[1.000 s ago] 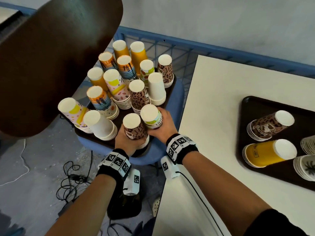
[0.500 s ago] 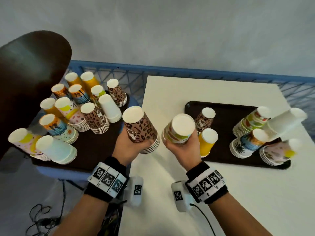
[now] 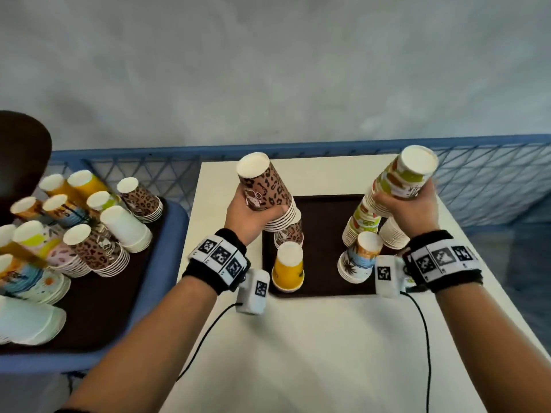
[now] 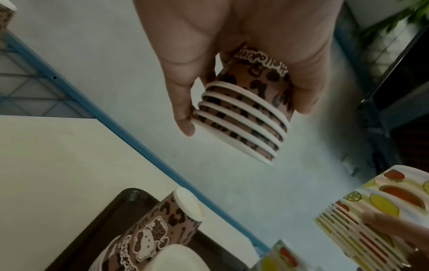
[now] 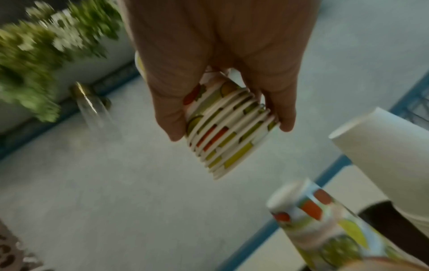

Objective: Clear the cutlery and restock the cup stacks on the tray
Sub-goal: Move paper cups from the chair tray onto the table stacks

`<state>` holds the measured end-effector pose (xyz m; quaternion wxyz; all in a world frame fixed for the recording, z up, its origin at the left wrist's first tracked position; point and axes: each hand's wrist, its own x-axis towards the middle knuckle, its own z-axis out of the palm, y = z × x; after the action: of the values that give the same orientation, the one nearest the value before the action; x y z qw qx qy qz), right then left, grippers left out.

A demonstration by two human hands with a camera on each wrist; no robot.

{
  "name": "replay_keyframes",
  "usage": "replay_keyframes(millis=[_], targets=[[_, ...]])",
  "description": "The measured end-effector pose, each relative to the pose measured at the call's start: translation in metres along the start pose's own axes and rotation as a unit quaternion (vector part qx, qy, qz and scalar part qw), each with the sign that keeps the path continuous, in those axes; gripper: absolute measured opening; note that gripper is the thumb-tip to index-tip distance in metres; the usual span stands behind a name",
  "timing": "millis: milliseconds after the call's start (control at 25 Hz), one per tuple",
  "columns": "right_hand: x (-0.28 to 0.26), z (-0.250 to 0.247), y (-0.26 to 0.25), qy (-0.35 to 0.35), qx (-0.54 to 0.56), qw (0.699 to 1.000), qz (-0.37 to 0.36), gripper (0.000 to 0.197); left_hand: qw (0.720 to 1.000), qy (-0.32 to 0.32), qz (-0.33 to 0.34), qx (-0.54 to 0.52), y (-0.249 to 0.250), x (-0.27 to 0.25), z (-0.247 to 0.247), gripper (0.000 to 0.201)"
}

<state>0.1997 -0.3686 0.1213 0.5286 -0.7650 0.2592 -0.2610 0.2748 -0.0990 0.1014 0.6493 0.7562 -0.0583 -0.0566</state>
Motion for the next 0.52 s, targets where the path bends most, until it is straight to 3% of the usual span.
replay_keyframes(millis=[360,520], targets=[[0.062,0.019,0.06,-0.102,-0.145,0.978,0.105,0.07,0.995,-0.007,-0.046,0.089,-0.024,0.055,0.044,0.074],[0.062,0.028,0.071,-0.136,-0.129,0.977,0.098,0.075,0.984,-0.055,-0.089,0.146,-0.048,0.059,0.049,0.08]])
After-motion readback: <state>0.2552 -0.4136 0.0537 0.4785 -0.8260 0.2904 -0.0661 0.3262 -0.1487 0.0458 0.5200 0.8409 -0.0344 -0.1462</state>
